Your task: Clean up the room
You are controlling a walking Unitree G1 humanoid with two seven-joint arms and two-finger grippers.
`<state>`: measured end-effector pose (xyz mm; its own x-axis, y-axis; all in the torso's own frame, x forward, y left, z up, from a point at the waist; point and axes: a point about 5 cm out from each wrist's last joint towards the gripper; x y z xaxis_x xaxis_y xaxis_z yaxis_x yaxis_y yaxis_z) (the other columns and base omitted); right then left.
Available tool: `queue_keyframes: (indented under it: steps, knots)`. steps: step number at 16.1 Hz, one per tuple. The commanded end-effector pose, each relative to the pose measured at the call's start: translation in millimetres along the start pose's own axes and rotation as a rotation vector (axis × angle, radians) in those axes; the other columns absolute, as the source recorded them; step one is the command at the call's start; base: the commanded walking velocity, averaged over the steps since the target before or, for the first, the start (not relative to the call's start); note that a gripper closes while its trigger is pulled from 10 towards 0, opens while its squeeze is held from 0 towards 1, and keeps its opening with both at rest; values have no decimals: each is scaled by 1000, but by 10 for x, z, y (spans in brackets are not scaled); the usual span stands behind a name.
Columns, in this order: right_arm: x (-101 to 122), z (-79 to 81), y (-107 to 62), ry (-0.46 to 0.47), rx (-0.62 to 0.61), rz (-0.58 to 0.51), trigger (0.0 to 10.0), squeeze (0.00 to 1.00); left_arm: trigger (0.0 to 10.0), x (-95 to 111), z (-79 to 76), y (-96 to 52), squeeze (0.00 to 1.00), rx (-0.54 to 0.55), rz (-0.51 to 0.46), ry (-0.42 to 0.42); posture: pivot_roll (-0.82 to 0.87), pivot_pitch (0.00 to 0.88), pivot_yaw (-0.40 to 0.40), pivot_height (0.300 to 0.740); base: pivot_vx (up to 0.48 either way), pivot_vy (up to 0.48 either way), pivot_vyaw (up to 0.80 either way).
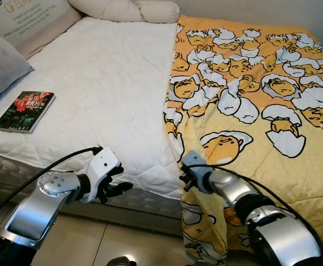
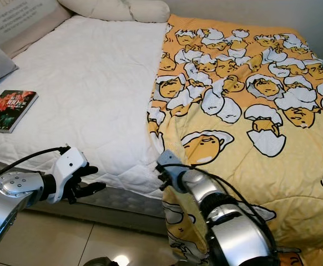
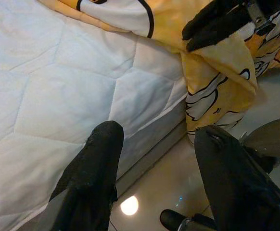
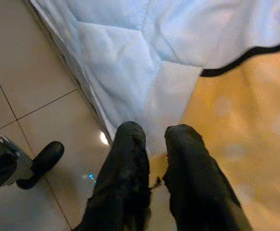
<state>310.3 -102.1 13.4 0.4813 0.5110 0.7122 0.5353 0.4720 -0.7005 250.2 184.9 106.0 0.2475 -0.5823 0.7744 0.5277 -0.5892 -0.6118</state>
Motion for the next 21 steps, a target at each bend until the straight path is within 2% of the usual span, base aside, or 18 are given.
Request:
queue_keyframes:
  steps: [1,4,8,10,12,13,14,17,19,21]
  knots:
    - [26,-9,12,-31,-43,16,10000,1000,10000,23,18,9,0,-2,2,17,48,0,8,740,0,0,0]
    - [35,30,45,-99,-93,35,10000,1000,10000,27,13,14,0,-4,3,18,50,0,9,740,0,0,0]
    - [-43,214,125,-187,-83,95,10000,1000,10000,20,-23,-11,0,-12,12,15,73,0,0,740,0,0,0]
    - [-134,264,142,-279,-111,138,10000,1000,10000,-8,-54,-45,0,-18,26,10,83,0,4,740,0,0,0]
    - [-283,191,104,-412,-213,194,10000,1000,10000,-32,-69,-62,0,-21,40,12,91,0,6,740,0,0,0]
    - [-316,172,93,-426,-229,208,10000,655,10000,-31,-72,-64,0,-21,40,12,94,0,7,740,0,0,0]
    - [-391,118,61,-434,-278,241,10000,0,10000,-23,-68,-64,0,-21,41,12,98,0,8,740,0,0,0]
    - [-468,5,-3,-397,-397,253,10000,0,10000,-3,-56,-59,0,-20,44,16,92,0,13,740,0,0,0]
    - [-429,-109,-50,-323,-487,212,10000,0,10000,15,-41,-37,0,-17,39,18,85,0,13,740,0,0,0]
    - [-448,-212,-107,-262,-522,200,10000,0,10000,35,-36,-12,0,-14,32,19,78,0,12,740,0,0,0]
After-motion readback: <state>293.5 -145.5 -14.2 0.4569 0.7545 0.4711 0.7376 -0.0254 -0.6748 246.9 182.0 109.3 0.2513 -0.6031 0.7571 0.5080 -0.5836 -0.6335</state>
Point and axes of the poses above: a point about 5 cm out from each wrist's last joint towards the gripper, its own y axis pointing out of the wrist towards the gripper, its own x axis along the axis of the wrist's last joint, z = x × y, and after that the axes turned 4 degrees about y, right-handed
